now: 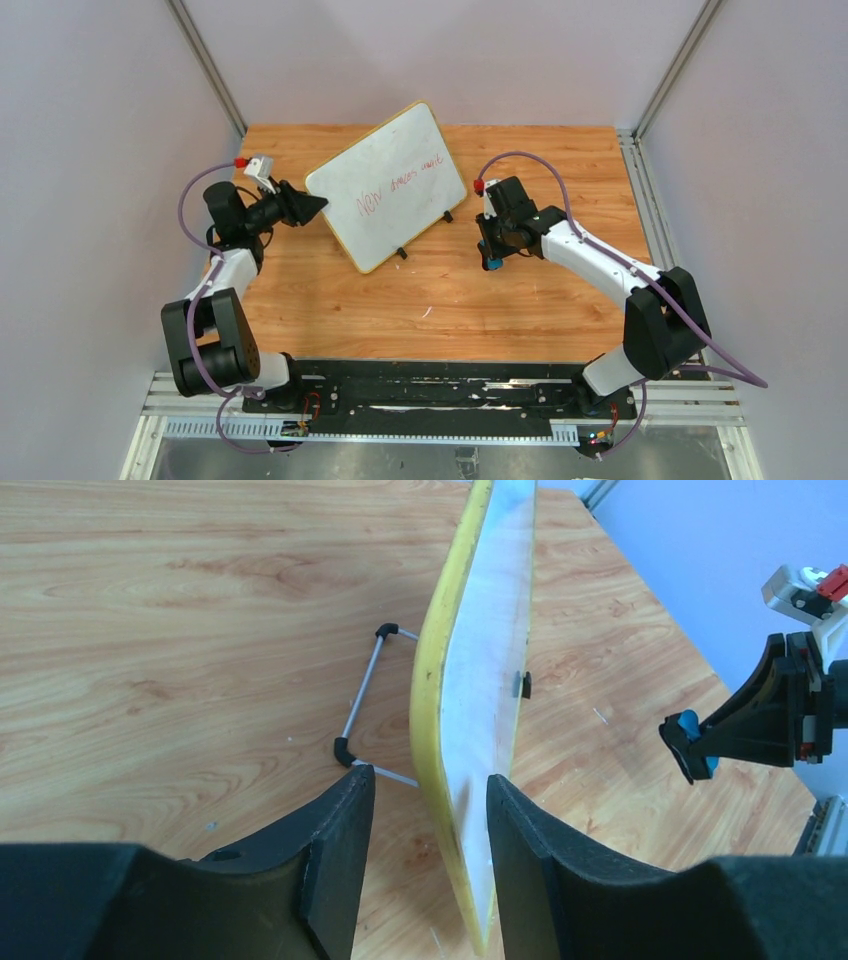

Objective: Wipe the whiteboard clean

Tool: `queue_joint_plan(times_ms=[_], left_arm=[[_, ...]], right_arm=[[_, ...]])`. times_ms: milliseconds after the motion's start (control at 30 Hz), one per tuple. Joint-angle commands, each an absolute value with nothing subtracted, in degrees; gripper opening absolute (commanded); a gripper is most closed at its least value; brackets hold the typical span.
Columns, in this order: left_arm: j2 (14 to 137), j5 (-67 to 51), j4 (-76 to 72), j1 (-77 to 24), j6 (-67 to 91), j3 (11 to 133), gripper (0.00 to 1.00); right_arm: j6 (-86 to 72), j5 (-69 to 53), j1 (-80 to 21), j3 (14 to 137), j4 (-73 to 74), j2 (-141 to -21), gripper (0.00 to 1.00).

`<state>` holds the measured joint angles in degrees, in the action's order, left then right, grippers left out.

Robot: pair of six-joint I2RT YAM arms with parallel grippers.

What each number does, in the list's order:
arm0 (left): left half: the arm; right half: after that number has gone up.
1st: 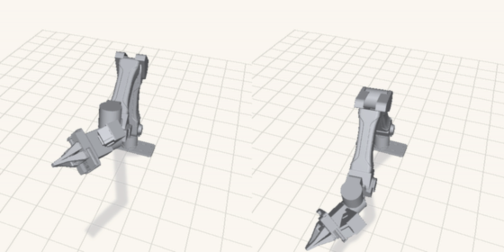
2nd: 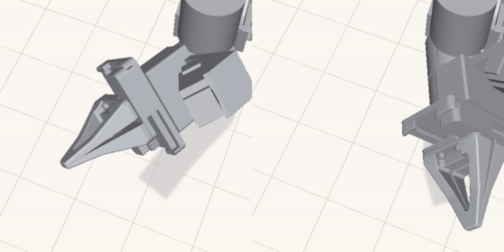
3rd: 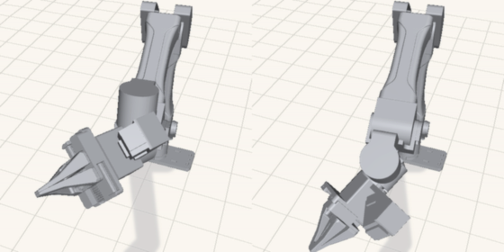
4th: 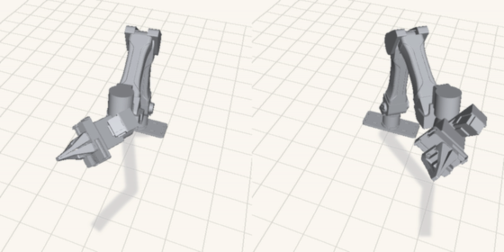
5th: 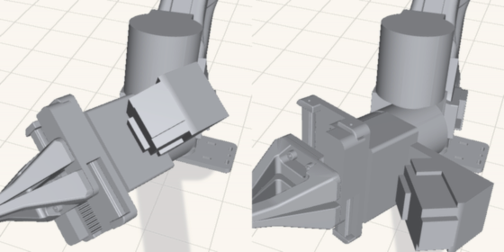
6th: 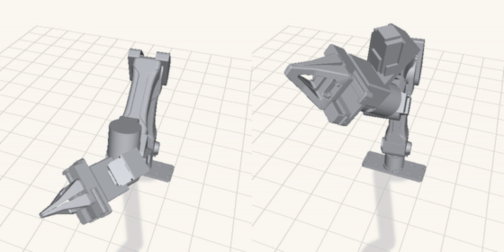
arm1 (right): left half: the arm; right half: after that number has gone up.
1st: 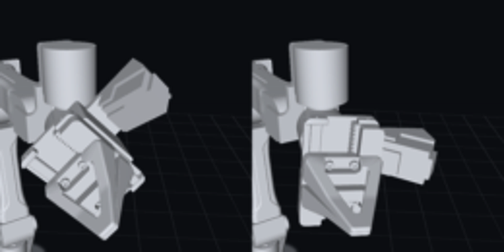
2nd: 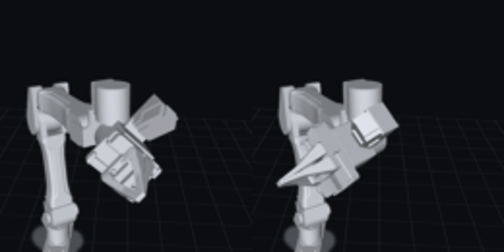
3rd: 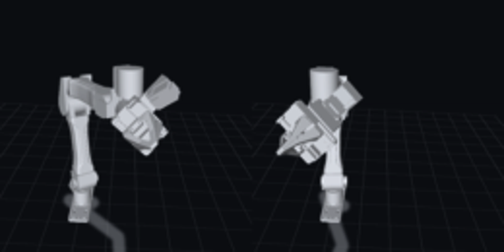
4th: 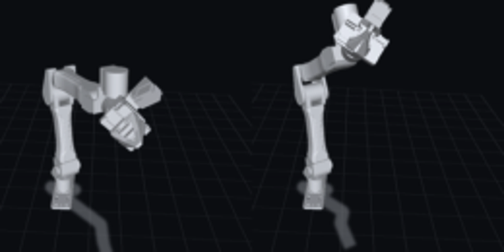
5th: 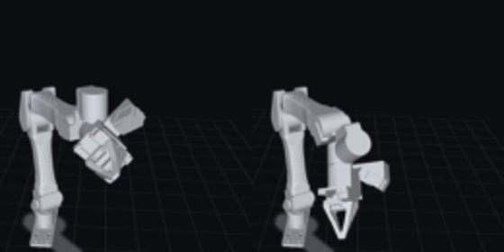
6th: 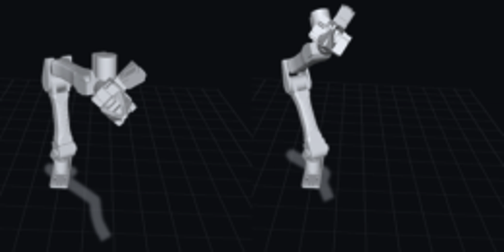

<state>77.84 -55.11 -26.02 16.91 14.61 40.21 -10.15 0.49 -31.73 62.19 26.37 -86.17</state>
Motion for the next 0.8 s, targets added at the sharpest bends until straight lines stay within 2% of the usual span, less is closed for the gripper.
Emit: queue_joint_plan(times_ms=[0,167,367,600,667,767], left_arm=[[78.3,-55.4,-28.7,16.0,15.5,41.9,0.50],[78.0,-55.6,-28.7,15.5,15.7,42.0,0.45],[77.9,-56.0,-28.7,15.4,16.2,42.0,0.28],[77.3,-56.2,-28.7,15.3,16.6,41.9,0.21],[77.3,-56.2,-28.7,15.3,16.6,41.8,0.18],[77.4,-56.2,-28.8,15.3,16.7,41.8,0.12]], right_arm=[[-9.3,0.2,-30.5,64.0,26.1,-85.7,0.23],[-9.3,0.2,-30.2,63.9,26.2,-85.6,0.23],[-9.3,0.0,-30.1,63.8,26.1,-85.5,0.23],[-9.2,0.1,-30.0,63.7,26.1,-85.5,0.22],[-9.4,0.2,-29.9,63.8,25.8,-85.7,0.16],[-9.6,0.4,-29.6,64.0,24.9,-86.3,0.01]])
